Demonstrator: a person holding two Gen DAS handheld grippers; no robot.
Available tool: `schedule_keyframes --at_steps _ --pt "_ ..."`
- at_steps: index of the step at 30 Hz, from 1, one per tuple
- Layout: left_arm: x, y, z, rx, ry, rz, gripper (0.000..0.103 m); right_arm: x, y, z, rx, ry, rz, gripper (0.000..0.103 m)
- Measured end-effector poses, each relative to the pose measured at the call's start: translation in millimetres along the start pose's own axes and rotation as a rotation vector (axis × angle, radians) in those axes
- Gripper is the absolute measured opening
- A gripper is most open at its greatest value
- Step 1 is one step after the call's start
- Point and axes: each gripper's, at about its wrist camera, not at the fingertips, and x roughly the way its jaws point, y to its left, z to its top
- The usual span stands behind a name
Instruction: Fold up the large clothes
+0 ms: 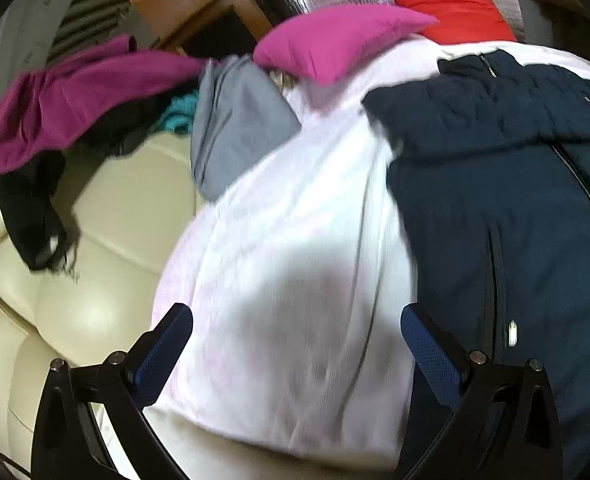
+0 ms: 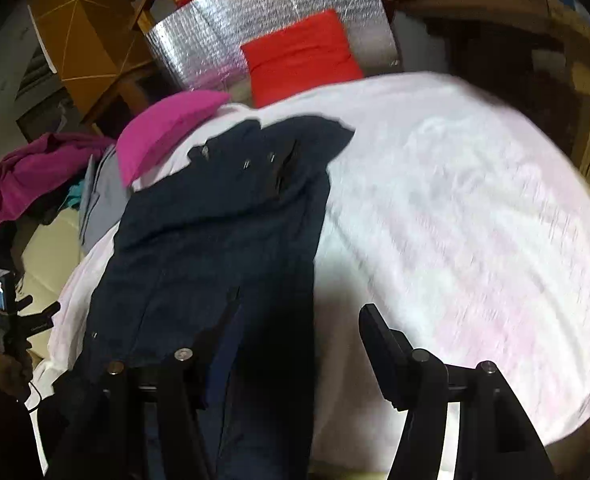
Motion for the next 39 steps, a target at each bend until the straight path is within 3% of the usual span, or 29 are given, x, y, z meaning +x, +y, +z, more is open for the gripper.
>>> schedule_keyframes --at_steps 5,14,18,23,28,30,34,39 --pt "2.9 17.5 -30.9 -0.086 0.094 -0.154 0.103 5.7 4.4 -13.8 0.001 0.043 0.033 0.066" --pt "20.4 10.8 -50.9 -0.221 0.271 -0.42 0.103 17.0 -11.6 -41.3 0.054 0.117 0.054 0.07" --pt "28.2 9.3 -52.5 -0.249 0.341 -0.479 0.103 20.0 -21.4 -50.4 0.088 0.129 0.056 0.07" --pt "52.1 8.6 -56.4 -0.303 0.491 -0.624 0.103 20.2 -24.4 -52.5 0.098 0.126 0.067 0.07" --pt "73.3 -4.2 -67.2 -0.308 0.697 -0.751 0.103 18.2 -27.1 -55.8 0.11 0.117 0.075 0.07" --pt "76.5 -6.1 -69.2 -0.296 0.72 -0.737 0.103 16.7 -30.0 -56.9 0.119 0.112 0.078 0.07" --pt "75.2 -14.4 -73.6 -0.291 0.75 -0.852 0.103 12.9 -37.2 -59.2 0.14 0.104 0.083 0.07" --pt "74.1 -27.6 -69.8 -0.272 0.751 -0.901 0.103 5.3 -42.1 -61.6 0.156 0.09 0.094 0.07"
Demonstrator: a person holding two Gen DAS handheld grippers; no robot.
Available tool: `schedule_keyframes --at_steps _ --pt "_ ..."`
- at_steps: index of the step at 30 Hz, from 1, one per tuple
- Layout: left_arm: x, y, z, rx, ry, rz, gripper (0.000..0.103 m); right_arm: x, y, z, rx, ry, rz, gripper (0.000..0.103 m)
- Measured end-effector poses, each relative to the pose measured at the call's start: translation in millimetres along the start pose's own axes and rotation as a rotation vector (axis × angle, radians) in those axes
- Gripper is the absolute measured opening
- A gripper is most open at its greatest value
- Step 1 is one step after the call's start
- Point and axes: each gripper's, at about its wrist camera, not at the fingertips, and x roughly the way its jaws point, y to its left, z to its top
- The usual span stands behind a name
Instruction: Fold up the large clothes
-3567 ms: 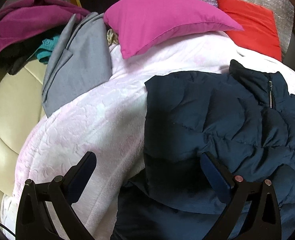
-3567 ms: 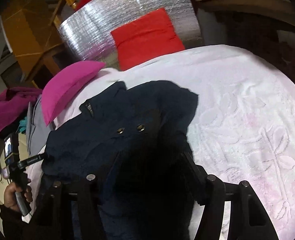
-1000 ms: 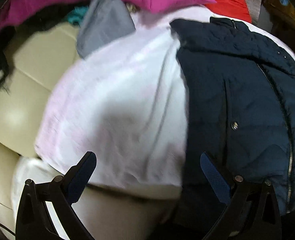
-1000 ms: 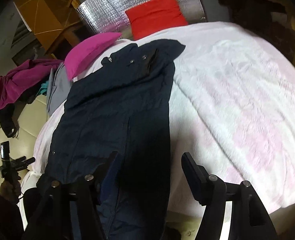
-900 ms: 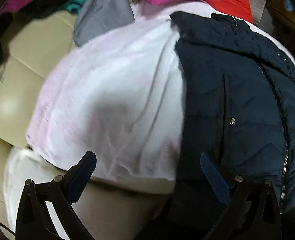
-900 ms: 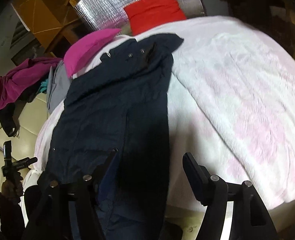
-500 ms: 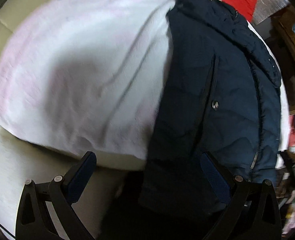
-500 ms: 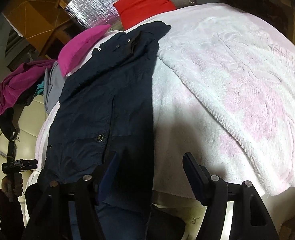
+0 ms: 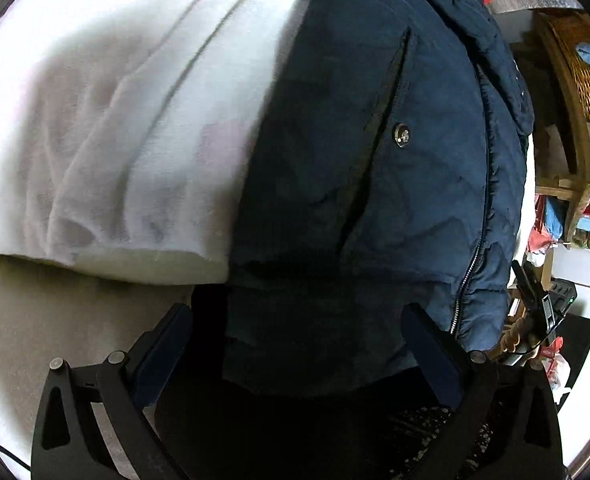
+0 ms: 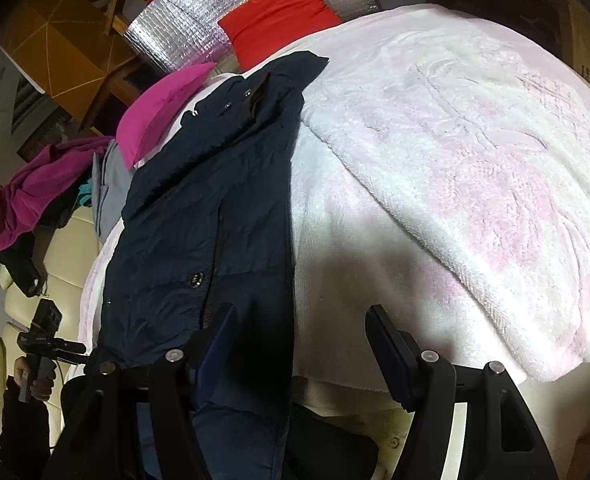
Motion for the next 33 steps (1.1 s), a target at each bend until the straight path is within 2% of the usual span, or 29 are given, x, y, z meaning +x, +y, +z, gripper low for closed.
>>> schedule_keyframes --at_steps 6,8,10,12,14,20,26,33 --pt "14.1 4.0 11.0 -0.02 0.013 -0.031 0.102 -10.9 -8.4 -3.2 0.014 -0.014 0.008 0.07" --pt "17.8 5.4 12.2 -0.029 0.007 -0.068 0.094 -13.1 -12.6 -6.1 0.035 -0.013 0.02 0.07" --pt "22.8 7.2 12.3 -0.025 0.01 -0.09 0.075 -13.5 -16.2 -7.9 0.057 -0.007 0.04 0.07" --pt "27.4 3.9 9.9 -0.016 0.013 -0.089 0.065 -13.3 -19.9 -11.4 0.081 0.003 0.071 0.07" --pt "30.9 0.7 8.6 -0.007 0.008 -0.071 0.064 -11.9 -22.7 -15.8 0.104 0.017 0.106 0.07" --pt "31.3 -12.1 6.4 0.007 -0.008 -0.096 0.06 1.0 -37.2 -31.6 0.202 0.066 0.203 0.071" --pt "30.5 -8.5 10.7 -0.019 0.004 -0.146 0.067 23.8 -51.4 -48.0 0.332 0.139 0.328 0.072" --pt "24.4 -8.8 9.0 0.009 -0.034 -0.138 0.065 44.5 -41.2 -52.6 0.373 0.181 0.386 0.072"
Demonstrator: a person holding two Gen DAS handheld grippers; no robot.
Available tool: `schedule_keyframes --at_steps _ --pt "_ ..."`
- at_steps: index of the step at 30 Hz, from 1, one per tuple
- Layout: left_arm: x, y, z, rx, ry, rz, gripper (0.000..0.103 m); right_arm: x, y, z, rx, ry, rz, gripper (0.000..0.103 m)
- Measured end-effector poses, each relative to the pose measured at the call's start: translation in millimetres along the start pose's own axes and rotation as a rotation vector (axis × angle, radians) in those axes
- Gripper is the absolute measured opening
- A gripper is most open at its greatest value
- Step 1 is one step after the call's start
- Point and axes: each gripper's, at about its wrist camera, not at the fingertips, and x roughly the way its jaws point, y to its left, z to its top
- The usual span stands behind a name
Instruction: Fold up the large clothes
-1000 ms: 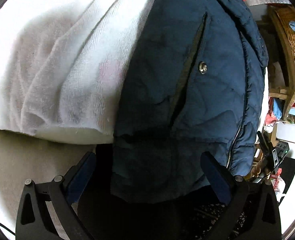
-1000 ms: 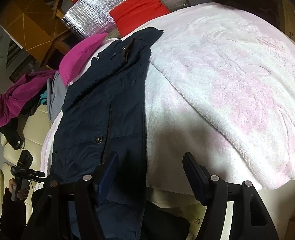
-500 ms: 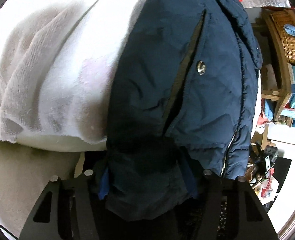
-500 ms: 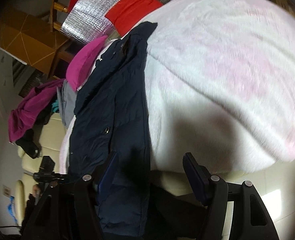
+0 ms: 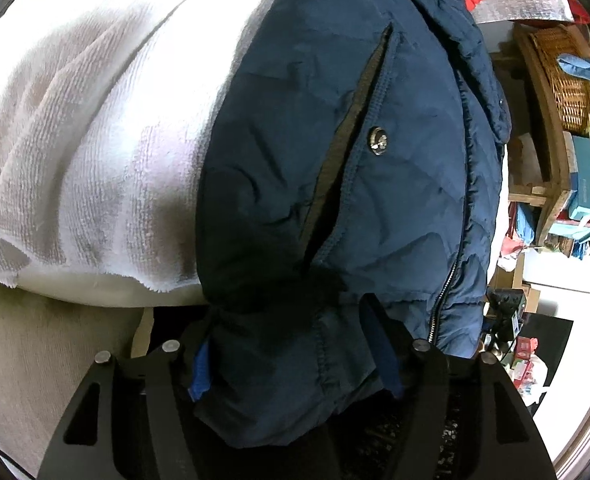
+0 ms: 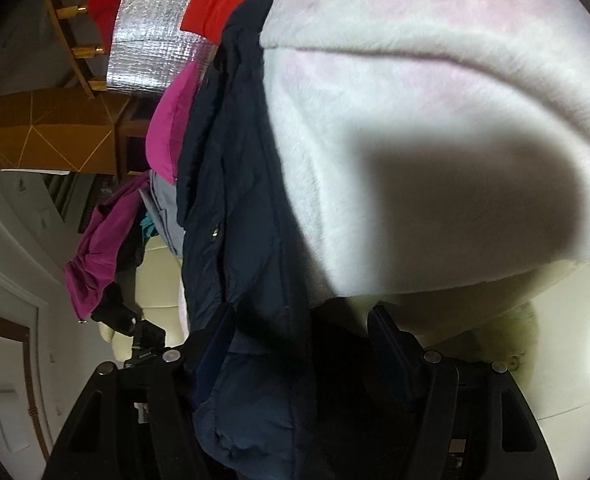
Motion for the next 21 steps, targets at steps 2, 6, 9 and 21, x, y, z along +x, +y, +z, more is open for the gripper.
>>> schedule_keyframes --at_steps 2,6,9,21 --pt "-0.2 -4.4 -2.2 0.002 -0.013 0.0 0.059 8.4 7.6 -0.8 -0.015 0.008 -0.002 0.072" --pt "-3.2 -4.1 -4.6 -0.003 -0.031 0.001 0.04 18.2 22.5 1.0 -0.076 0.022 -0.038 0.04" --pt "-5.3 -5.2 -5.7 0.005 -0.05 -0.005 0.027 16.9 41.8 -1.4 -0.169 0.013 -0.091 0.027" --pt "-25.4 -23.7 -8.7 0.052 -0.111 -0.045 0.024 -2.2 82.4 5.8 -0.262 -0.031 -0.032 0.014"
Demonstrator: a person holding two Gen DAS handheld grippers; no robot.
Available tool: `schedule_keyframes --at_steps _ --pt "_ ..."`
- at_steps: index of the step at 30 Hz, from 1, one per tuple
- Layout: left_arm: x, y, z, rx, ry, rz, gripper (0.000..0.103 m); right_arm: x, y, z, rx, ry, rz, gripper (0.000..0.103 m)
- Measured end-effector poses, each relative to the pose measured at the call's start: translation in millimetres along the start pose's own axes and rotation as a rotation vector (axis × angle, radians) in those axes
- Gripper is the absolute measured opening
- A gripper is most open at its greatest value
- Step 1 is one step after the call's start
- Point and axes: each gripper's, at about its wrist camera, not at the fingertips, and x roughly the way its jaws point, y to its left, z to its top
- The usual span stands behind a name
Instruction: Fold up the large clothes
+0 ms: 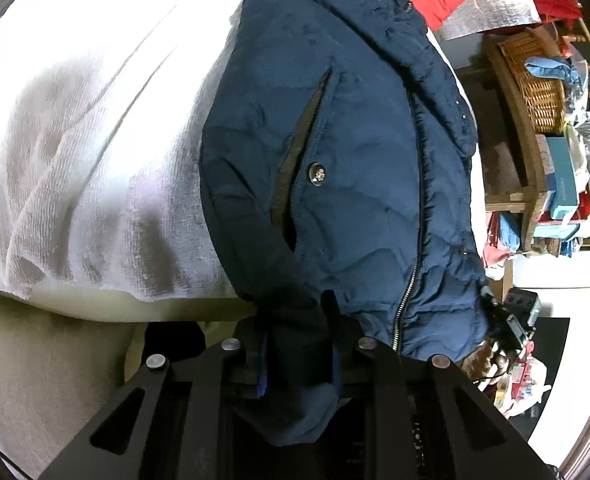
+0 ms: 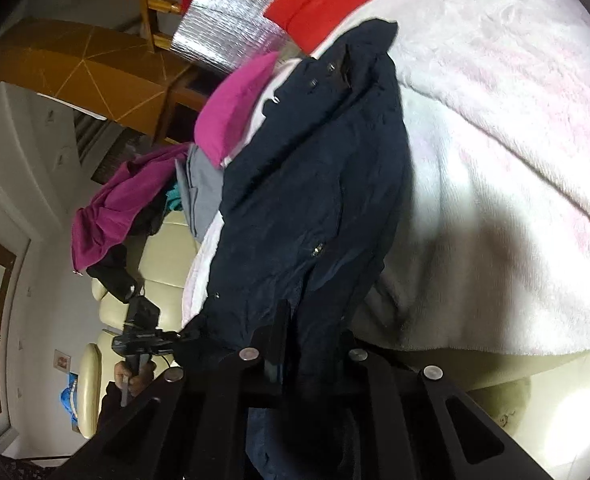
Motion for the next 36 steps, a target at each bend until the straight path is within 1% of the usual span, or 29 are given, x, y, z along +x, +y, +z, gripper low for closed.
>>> schedule_keyframes --at_steps 2,3,4,6,7,9,10,13,15,17,19,24,30,36 --pt "2.9 5.6 0.0 -0.019 0.019 0.006 0.024 4.6 -9.0 -3.4 0.03 0.023 -0.011 0.017" --pt "4.5 9.2 0.2 -0.031 0.029 0.01 0.025 6.2 -12.4 -4.8 0.045 0.03 -0.011 0.017" --pt "6.5 13.0 0.6 -0.046 0.038 0.012 0.028 7.5 -16.0 -5.3 0.06 0.036 -0.009 0.017" --pt "9.5 19.4 1.2 -0.076 0.047 0.0 0.029 10.1 -20.8 -5.7 0.078 0.048 -0.008 0.017" --pt "9.5 20.8 1.1 -0.078 0.045 -0.004 0.029 11.5 -23.0 -5.8 0.082 0.056 -0.01 0.018" --pt "9.0 19.8 0.2 -0.066 0.04 -0.013 0.029 15.5 -26.6 -6.2 0.095 0.081 -0.016 0.024" --pt "8.3 18.1 -0.3 -0.058 0.036 -0.01 0.029 17.9 -27.6 -6.7 0.102 0.088 -0.015 0.029" --pt "7.7 13.4 -0.4 -0.046 0.025 -0.003 0.029 22.1 -25.1 -8.0 0.09 0.091 -0.015 0.03" --pt "7.4 9.5 -0.1 -0.034 0.013 -0.001 0.028 21.9 -18.3 -8.0 0.053 0.081 -0.017 0.03" --pt "7.0 5.8 -0.3 -0.022 0.005 0.004 0.028 20.3 -10.5 -7.5 0.013 0.061 -0.037 0.024" --pt "7.8 4.6 0.2 -0.025 0.003 0.007 0.027 17.5 -6.5 -6.7 -0.008 0.045 -0.046 0.021" --pt "6.5 6.7 0.1 -0.035 -0.006 0.004 0.024 10.8 -6.8 -5.5 -0.022 0.029 -0.048 0.02" --pt "-2.9 4.8 -1.9 -0.028 -0.03 0.008 0.022 1.7 2.8 -1.5 -0.039 -0.019 -0.018 0.014" --pt "-16.0 -2.8 -3.9 -0.013 -0.06 0.012 0.02 -3.3 13.5 0.4 -0.06 -0.045 -0.002 0.013"
